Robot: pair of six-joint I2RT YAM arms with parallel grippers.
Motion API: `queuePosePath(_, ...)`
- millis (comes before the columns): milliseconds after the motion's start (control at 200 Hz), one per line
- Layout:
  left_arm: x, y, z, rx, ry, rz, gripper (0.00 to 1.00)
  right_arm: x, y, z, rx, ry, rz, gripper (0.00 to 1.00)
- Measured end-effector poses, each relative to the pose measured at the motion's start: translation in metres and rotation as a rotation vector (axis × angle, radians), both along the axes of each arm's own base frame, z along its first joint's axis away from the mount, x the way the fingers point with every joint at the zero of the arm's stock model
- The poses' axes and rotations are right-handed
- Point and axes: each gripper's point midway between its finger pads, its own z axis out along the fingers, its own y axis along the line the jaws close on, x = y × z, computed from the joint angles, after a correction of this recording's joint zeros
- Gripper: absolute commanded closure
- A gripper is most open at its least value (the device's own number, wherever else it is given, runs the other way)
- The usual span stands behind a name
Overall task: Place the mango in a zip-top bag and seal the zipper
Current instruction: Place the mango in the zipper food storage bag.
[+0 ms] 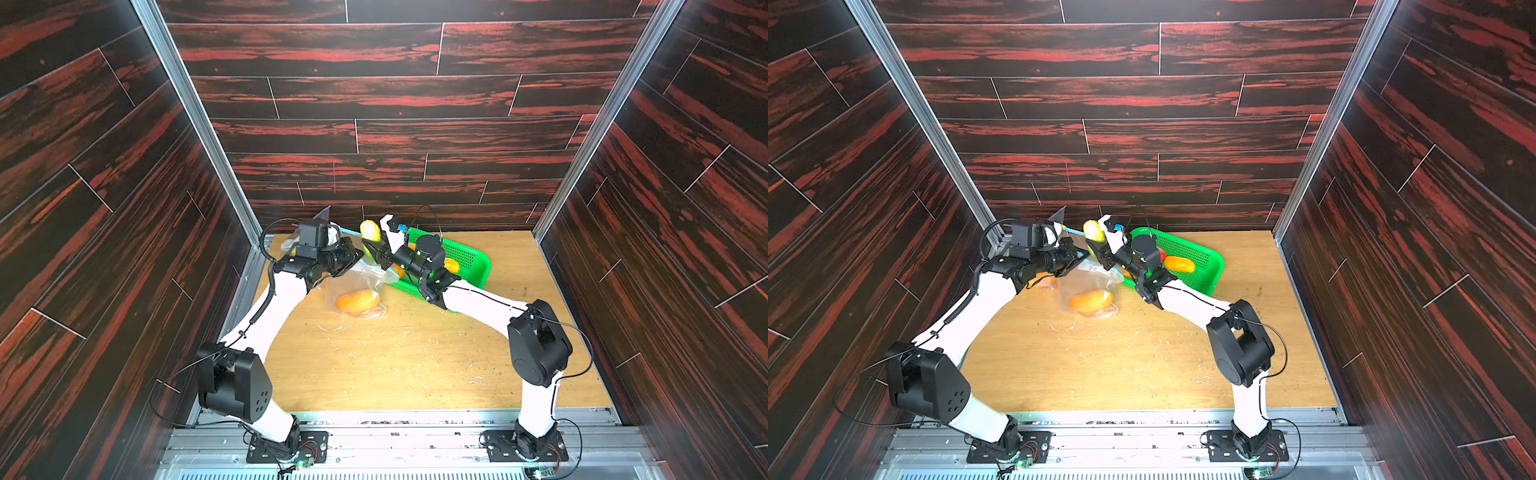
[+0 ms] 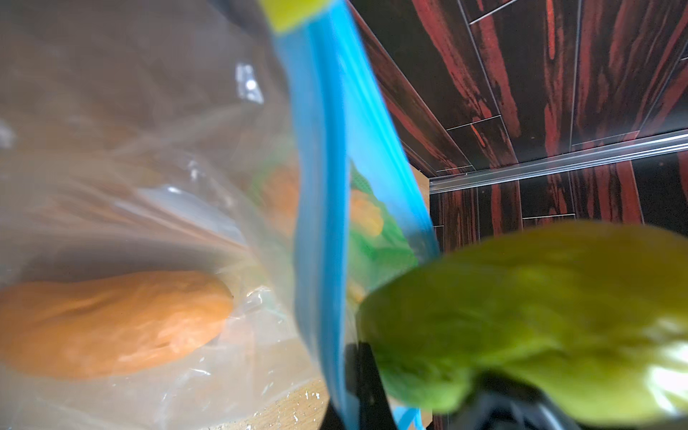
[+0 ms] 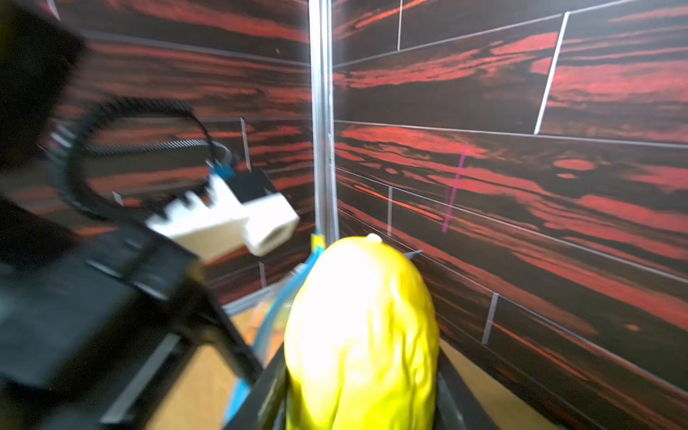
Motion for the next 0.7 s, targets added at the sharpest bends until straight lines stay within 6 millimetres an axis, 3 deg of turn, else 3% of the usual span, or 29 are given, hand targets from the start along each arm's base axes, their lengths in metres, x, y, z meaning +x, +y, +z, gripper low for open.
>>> queuePosePath(65,0.0,0.0,0.0,-0.001,0.001,-0.001,1.0,0.0,0.0,-0.007,-0.038,-0.013,-0.001,0.72)
queuePosePath(311,-0.004,0.004,-0.004,0.011,0.025,0.001,1.0,-0.009,0.004,-0.032,-0.152,-0.033,0.068,0.34)
queuePosePath(476,-0.006,0.01,-0.007,0.028,0.037,0.013,1.0,-0.014,0.003,-0.042,-0.219,-0.002,0.092,0.24)
queuePosePath(701,-0.01,0.011,0.013,0.025,-0.009,0.015,1.0,-0.019,-0.001,-0.035,-0.263,0.025,0.097,0.23)
